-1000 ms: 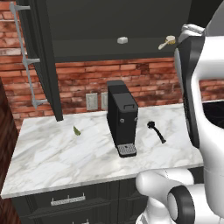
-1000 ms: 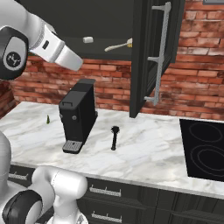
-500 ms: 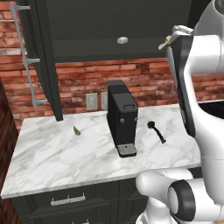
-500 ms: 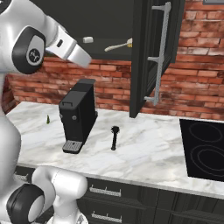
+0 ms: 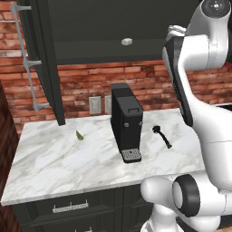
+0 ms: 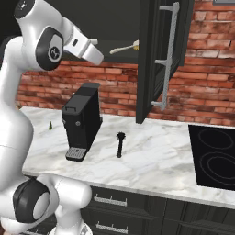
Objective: Pick the dish brush and dish brush from the cabinet and place them on the counter.
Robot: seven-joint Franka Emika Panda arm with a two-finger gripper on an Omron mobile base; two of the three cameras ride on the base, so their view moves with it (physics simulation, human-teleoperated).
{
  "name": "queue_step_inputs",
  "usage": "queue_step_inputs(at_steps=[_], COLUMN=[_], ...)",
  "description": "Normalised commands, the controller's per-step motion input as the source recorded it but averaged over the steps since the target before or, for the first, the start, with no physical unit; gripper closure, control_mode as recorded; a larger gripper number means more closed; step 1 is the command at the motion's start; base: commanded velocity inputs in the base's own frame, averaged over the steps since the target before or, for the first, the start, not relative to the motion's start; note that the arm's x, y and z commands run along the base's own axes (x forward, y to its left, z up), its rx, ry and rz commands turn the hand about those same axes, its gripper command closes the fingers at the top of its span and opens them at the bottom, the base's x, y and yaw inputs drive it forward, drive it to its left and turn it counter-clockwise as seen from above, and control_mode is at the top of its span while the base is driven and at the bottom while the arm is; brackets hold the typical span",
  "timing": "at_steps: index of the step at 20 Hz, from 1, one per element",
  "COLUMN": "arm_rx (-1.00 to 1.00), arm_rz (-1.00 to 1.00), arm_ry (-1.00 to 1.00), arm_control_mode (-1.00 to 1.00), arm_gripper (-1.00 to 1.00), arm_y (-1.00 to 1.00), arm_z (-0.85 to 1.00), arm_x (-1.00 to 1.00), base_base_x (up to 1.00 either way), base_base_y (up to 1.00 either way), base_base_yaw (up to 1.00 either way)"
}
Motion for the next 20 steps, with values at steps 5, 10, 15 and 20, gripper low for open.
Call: queue_step_inputs(at_steps=[5, 10, 15, 20], arm_rx=[-0.01, -0.03, -0.01, 0.0], arm_rz=[-0.05, -0.06, -0.02, 0.0], arm_ry=[0.03, 0.03, 0.02, 0.01], arm_control_mode=[-1.0, -1.0, -1.0, -1.0], arm_gripper=[-1.0, -1.0, -1.0, -1.0], arm_y=[-0.06, -0.17, -0.04, 0.0], arm_z=[-0.03, -0.06, -0.06, -0.08], arm_x=[0.49, 0.49, 0.54, 0.56], base_base_x=[0.0, 0.0, 0.0, 0.0], base_base_y=[0.0, 0.0, 0.0, 0.0], base_base_yaw=[0.0, 0.0, 0.0, 0.0])
